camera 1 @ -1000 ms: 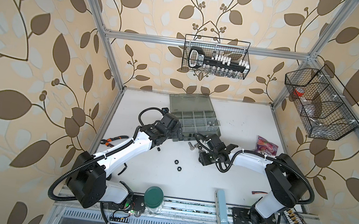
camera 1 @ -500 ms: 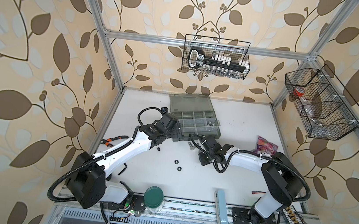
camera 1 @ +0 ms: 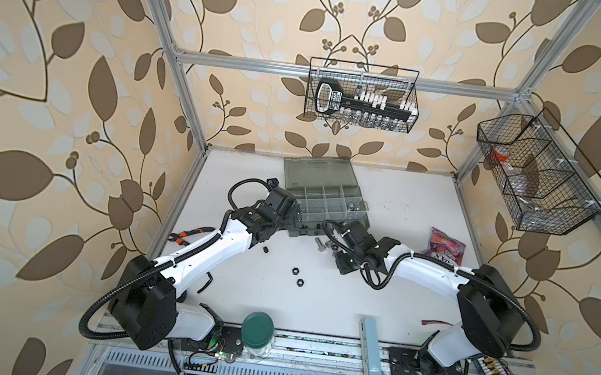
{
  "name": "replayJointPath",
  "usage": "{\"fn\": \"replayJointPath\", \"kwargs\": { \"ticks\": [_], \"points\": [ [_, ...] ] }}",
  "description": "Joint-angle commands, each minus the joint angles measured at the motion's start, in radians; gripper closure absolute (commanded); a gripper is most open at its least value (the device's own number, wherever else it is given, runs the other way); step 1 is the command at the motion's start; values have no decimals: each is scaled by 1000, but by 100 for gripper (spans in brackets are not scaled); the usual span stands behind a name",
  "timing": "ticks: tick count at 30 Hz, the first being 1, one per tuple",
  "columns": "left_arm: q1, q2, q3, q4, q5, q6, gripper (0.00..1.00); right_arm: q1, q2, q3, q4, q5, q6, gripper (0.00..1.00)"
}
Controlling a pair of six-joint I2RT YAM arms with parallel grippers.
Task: Sort the screws and nuts into containers
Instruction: Pick up the screw from the center of the table, then place the screw into the container.
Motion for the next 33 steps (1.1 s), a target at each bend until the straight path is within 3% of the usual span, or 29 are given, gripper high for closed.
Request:
{"fn": "replayJointPath", "kwargs": {
  "ticks": [1, 17, 33],
  "points": [
    [11, -38, -6, -21, -35, -18, 1, -35, -44, 95, -17, 9, -13, 100],
    [33, -45, -11, -48, -29, -13, 1, -269, 134, 339, -70, -51, -61, 100],
    [46, -37, -29, -41, 9, -26, 1, -299, 294, 418, -57, -82, -87, 100]
  ]
}}
